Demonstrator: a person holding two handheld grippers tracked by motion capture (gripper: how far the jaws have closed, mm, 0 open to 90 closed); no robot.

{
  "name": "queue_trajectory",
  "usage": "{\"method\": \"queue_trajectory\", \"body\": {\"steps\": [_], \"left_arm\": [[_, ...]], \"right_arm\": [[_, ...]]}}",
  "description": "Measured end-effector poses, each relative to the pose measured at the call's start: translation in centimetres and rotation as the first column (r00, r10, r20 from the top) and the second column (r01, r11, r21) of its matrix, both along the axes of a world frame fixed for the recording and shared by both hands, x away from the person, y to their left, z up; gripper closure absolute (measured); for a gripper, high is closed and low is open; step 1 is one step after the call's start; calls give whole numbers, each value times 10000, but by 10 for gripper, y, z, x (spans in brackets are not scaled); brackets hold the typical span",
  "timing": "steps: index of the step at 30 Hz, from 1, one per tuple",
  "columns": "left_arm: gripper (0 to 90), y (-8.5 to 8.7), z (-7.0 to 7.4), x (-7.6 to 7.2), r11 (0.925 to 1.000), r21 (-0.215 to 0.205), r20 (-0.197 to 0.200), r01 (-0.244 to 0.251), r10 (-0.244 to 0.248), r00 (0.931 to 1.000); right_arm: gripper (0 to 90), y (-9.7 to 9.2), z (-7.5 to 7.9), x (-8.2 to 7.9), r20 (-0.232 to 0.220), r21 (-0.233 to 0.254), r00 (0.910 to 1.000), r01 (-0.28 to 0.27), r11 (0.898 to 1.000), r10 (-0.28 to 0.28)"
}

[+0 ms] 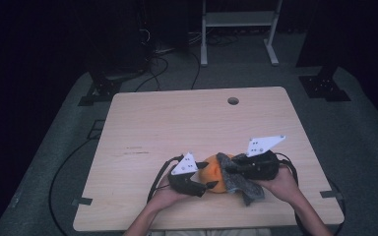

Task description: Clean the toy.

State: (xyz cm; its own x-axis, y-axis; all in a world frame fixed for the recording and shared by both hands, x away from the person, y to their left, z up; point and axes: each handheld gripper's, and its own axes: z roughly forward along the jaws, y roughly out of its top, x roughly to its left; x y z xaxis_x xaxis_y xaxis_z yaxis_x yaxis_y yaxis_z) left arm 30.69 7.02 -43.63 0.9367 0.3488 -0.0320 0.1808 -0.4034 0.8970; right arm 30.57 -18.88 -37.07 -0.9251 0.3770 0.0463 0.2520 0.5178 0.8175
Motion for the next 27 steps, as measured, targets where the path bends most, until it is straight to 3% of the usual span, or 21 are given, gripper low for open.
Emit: {"method": "queue_trajectory", "body": {"steps": [3,5,7,9,13,16,18,20,23,25,27], "left_arm": [[114,-6,-3,3,9997,252,-219,-36,41,9998],[159,-6,-4,2,9995,309,-93,-37,40,9999],[294,-4,-3,0,9997,216,112,-66,63,9999],[354,-3,-2,-1,9997,255,246,-29,23,9997],[367,-1,-3,-3,9996,254,327,150,-158,9993],[369,-1,-3,-3,9995,243,336,186,-194,9992],[372,-3,-2,-3,9993,279,384,254,-264,9989],[375,-3,-2,-4,9991,333,470,265,-280,9985],[391,2,-1,-3,9997,200,457,119,-128,9989],[413,8,2,-1,9998,-193,243,8,-3,9997],[421,14,5,1,9992,-399,167,-99,106,9998]], "right_arm": [[764,0,-2,-4,-223,84,9993,-311,9995,312],[764,4,-2,-6,-142,-20,9989,-457,9990,457],[765,2,-1,-3,-97,-51,9995,-301,9995,300],[766,-3,-1,1,-121,2,9999,-31,10000,31],[767,-23,-8,11,-221,-226,9968,769,9968,-774],[767,-39,-16,19,-527,-396,9880,1435,9889,-1455],[767,-40,-16,20,-609,-221,9875,1442,9893,-1453],[766,-32,-9,17,-416,32,9930,1103,9939,-1101],[765,-23,-6,19,-289,38,9958,868,9962,-866],[765,-28,-11,24,-575,152,9926,1084,9940,-1074],[764,-36,-24,30,-743,-355,9852,1525,9877,-1548]]}}
